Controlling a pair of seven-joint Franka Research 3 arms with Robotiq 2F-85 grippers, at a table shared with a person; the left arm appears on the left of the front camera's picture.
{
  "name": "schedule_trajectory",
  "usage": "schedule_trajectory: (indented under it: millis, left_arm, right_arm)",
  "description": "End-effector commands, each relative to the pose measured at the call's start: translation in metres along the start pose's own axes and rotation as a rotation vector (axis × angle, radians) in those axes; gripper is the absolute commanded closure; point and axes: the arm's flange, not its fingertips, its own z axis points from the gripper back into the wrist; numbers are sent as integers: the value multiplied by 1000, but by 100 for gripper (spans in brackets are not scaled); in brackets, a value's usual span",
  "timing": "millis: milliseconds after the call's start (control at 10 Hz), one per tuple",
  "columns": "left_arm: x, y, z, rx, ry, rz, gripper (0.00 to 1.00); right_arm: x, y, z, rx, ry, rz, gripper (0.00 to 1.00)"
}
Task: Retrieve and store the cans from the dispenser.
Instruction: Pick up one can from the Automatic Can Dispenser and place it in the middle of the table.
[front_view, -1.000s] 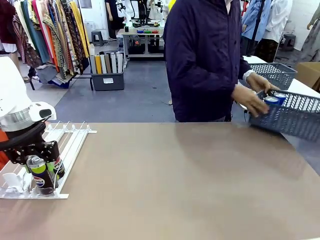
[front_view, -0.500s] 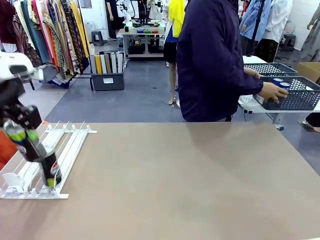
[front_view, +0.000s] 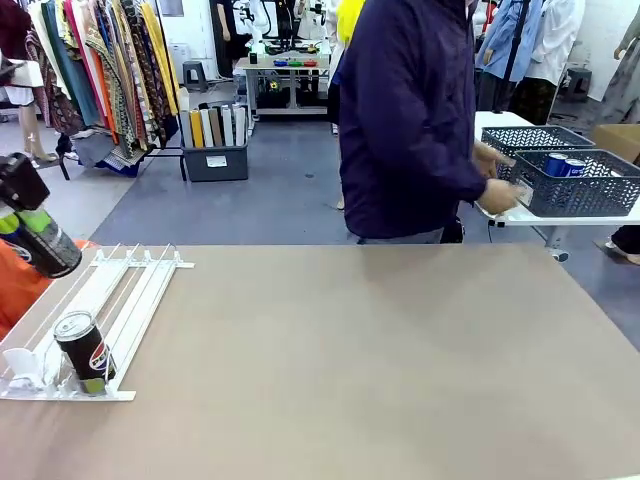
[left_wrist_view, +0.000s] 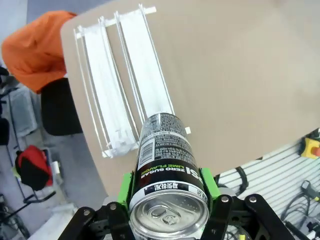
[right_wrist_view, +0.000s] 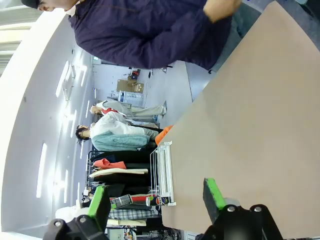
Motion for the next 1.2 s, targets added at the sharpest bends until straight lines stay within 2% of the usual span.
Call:
schedule_trajectory:
  millis: [0,300,400,500,700,900,1100]
  left_arm:
    - [6,-4,-7,17,23,-3,100]
    - [5,-5,-13,3,34,-10,100]
    - [22,-14,-15,-65,3,-63,100]
    - [58,-34,-23,-105,-17,-113,100]
    - [141,-97,-56,-164,18,-266,100]
    - [214,-198,-124,-138,114,-346,100]
    - [245,-272,-193,-82,235,-347,100]
  right_arm:
    - [2,1,-2,31,-13,24,0]
    - [2,1,-2,31,-13,24,0]
    - [2,1,-2,31,-13,24,0]
    - [2,1,-2,31,-13,24,0]
    - [2,1,-2,31,-13,24,0]
    - [2,1,-2,31,-13,24,0]
    - [2,1,-2,31,-13,24,0]
